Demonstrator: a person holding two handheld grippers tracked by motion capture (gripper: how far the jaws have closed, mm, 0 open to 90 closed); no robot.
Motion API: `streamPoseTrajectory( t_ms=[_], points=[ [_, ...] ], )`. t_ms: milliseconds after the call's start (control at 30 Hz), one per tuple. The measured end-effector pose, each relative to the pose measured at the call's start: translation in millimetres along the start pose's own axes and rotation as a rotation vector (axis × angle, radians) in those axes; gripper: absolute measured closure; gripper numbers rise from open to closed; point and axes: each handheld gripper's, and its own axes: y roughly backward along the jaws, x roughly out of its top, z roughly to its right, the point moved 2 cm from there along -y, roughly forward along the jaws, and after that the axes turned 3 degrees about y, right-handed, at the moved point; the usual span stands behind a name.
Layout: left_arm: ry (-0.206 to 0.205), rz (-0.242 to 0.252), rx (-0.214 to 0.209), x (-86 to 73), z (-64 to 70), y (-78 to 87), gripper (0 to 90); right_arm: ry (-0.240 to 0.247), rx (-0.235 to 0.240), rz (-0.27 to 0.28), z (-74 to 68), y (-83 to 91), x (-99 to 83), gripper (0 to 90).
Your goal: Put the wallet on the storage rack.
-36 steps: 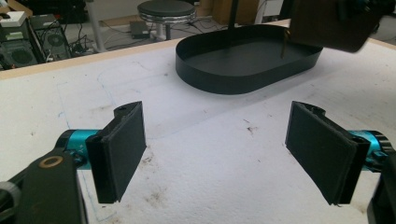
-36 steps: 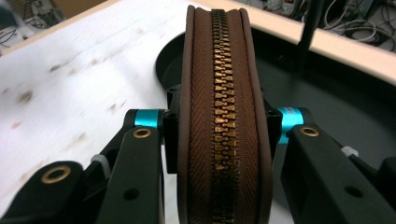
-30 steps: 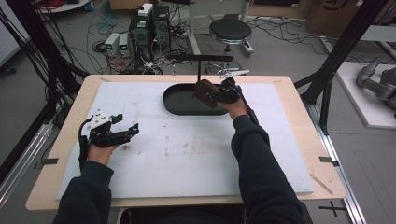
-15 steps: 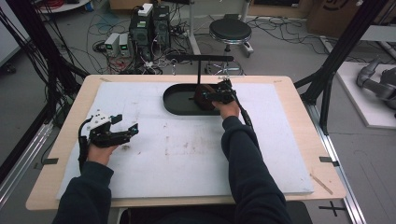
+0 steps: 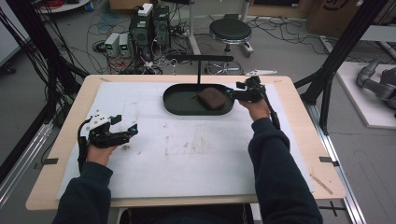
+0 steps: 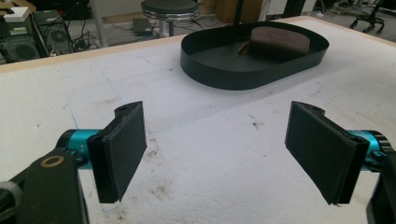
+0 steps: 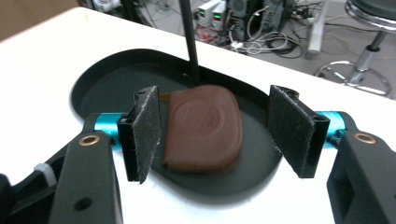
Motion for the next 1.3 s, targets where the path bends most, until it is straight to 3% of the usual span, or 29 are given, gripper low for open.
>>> streamPoseTrajectory(
  t_ms=[67,200,300,367,533,633,733,1300],
  points=[
    [0.005,0.003,-0.003,0.1,-0.2,-0.4,20.5,-0.003,-0.003,-0.039,2.8,14.8,-6.3,31.0],
    [0.001,0.010,-0.001,0.6,-0.8,0.0,20.5,0.053,-0.024,-0.003,0.3,37.7,-20.2,31.0],
    [0.003,0.022,0.001,1.7,-1.4,1.3,20.6,0.096,-0.035,-0.004,-2.5,60.8,-45.0,29.8],
    [0.008,0.025,-0.005,1.8,-1.4,1.2,20.6,0.095,-0.044,0.009,-2.9,70.6,-57.9,28.0],
    [0.015,0.044,-0.001,3.5,-1.9,0.1,20.6,0.097,-0.064,0.021,-3.1,79.5,-83.1,20.9],
    [0.019,0.052,0.004,5.0,-2.5,-1.8,20.6,0.112,-0.110,-0.003,-1.9,78.3,-101.6,20.9],
    [0.012,0.046,0.003,4.8,-1.0,-2.1,20.6,0.088,-0.106,-0.001,-1.5,79.3,-103.4,21.0],
    [-0.006,0.036,-0.011,2.5,5.7,-1.0,20.4,0.105,-0.119,0.007,-8.5,85.0,-104.9,21.0]
  ],
)
